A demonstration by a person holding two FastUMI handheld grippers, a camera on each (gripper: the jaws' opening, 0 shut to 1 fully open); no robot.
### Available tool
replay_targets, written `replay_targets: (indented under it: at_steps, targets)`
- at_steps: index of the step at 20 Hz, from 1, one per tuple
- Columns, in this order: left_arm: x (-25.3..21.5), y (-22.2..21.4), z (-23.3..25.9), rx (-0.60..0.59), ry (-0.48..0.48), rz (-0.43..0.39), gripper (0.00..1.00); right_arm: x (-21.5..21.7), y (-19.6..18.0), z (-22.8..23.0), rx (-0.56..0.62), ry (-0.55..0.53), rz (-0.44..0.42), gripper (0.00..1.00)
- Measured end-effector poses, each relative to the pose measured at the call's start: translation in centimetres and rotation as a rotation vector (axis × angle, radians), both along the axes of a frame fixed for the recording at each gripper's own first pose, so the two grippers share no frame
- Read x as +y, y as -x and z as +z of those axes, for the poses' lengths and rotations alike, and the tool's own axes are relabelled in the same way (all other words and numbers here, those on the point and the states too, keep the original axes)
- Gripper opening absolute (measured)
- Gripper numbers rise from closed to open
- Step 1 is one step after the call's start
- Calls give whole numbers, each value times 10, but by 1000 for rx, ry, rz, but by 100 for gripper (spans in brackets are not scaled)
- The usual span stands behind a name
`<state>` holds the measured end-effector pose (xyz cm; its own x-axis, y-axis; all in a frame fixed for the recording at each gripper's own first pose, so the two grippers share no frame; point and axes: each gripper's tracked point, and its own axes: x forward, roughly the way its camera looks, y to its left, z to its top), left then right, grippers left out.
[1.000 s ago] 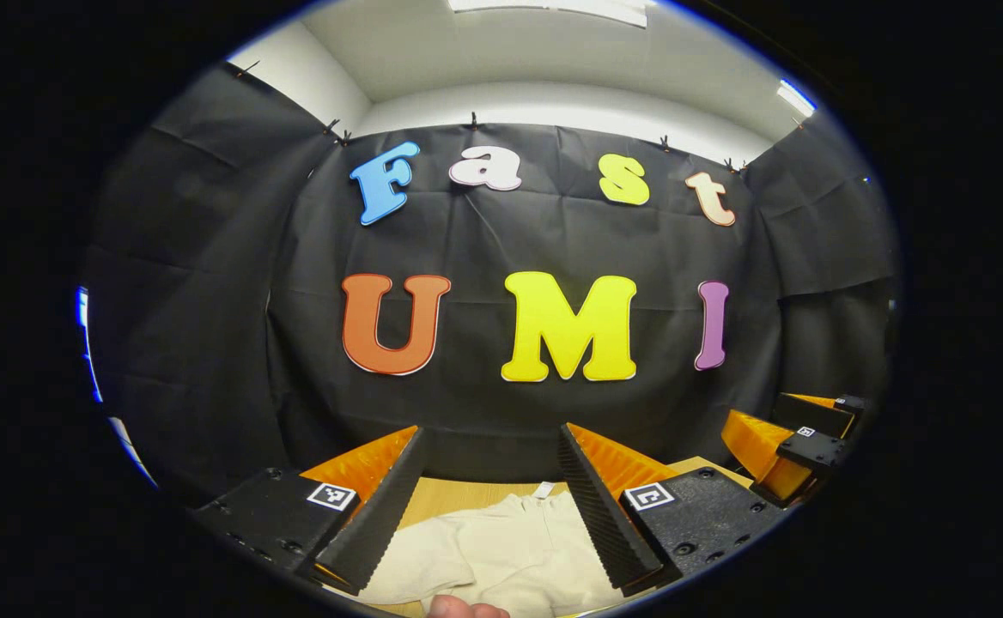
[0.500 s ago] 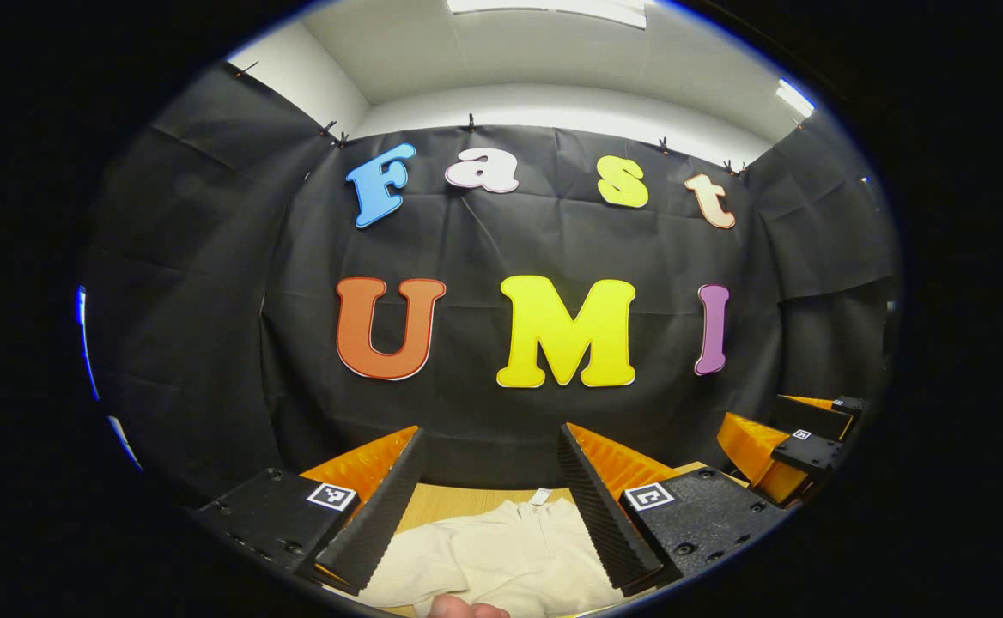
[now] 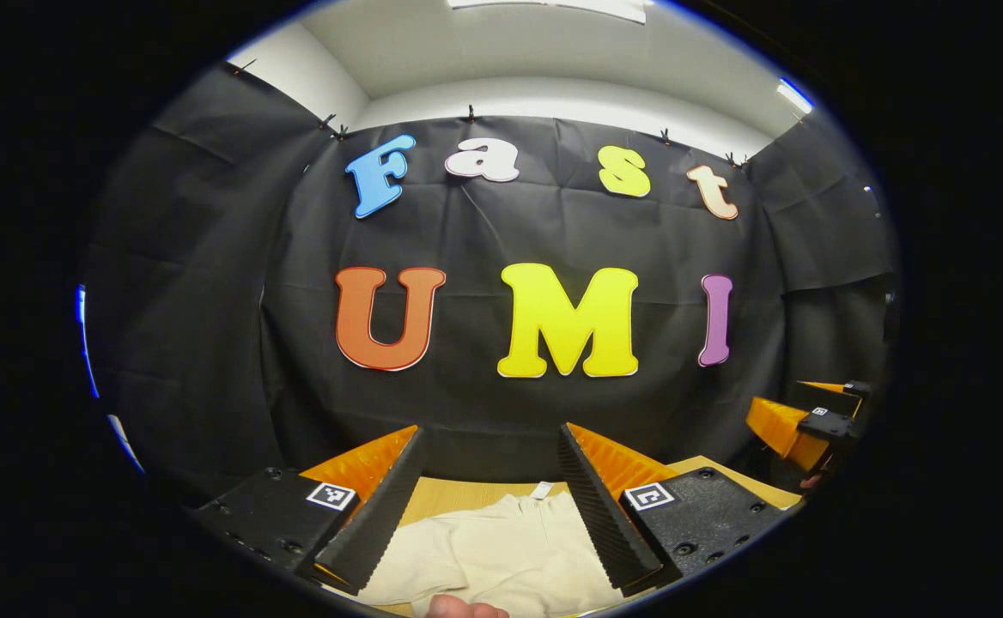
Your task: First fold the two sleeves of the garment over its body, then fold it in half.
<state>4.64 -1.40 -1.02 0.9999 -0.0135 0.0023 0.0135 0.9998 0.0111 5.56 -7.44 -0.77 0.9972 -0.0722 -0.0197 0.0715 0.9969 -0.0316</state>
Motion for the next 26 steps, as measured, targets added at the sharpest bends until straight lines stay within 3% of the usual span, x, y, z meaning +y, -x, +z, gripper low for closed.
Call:
replay_targets:
  at_steps: [8, 16, 21, 26]
  targets:
    - [-38, -11, -14, 32, -12, -46, 97, -77, 11, -23, 64, 10, -40, 97]
    - [-73, -16, -19, 39, -34, -87, 97, -180, 47, -62, 182, 51, -154, 96]
    - [-93, -20, -19, 40, -41, -126, 97, -243, 77, -116, 335, 82, -223, 97]
    - [-95, -22, -30, 77, -41, -120, 97, -284, 112, -183, 516, 44, -265, 98]
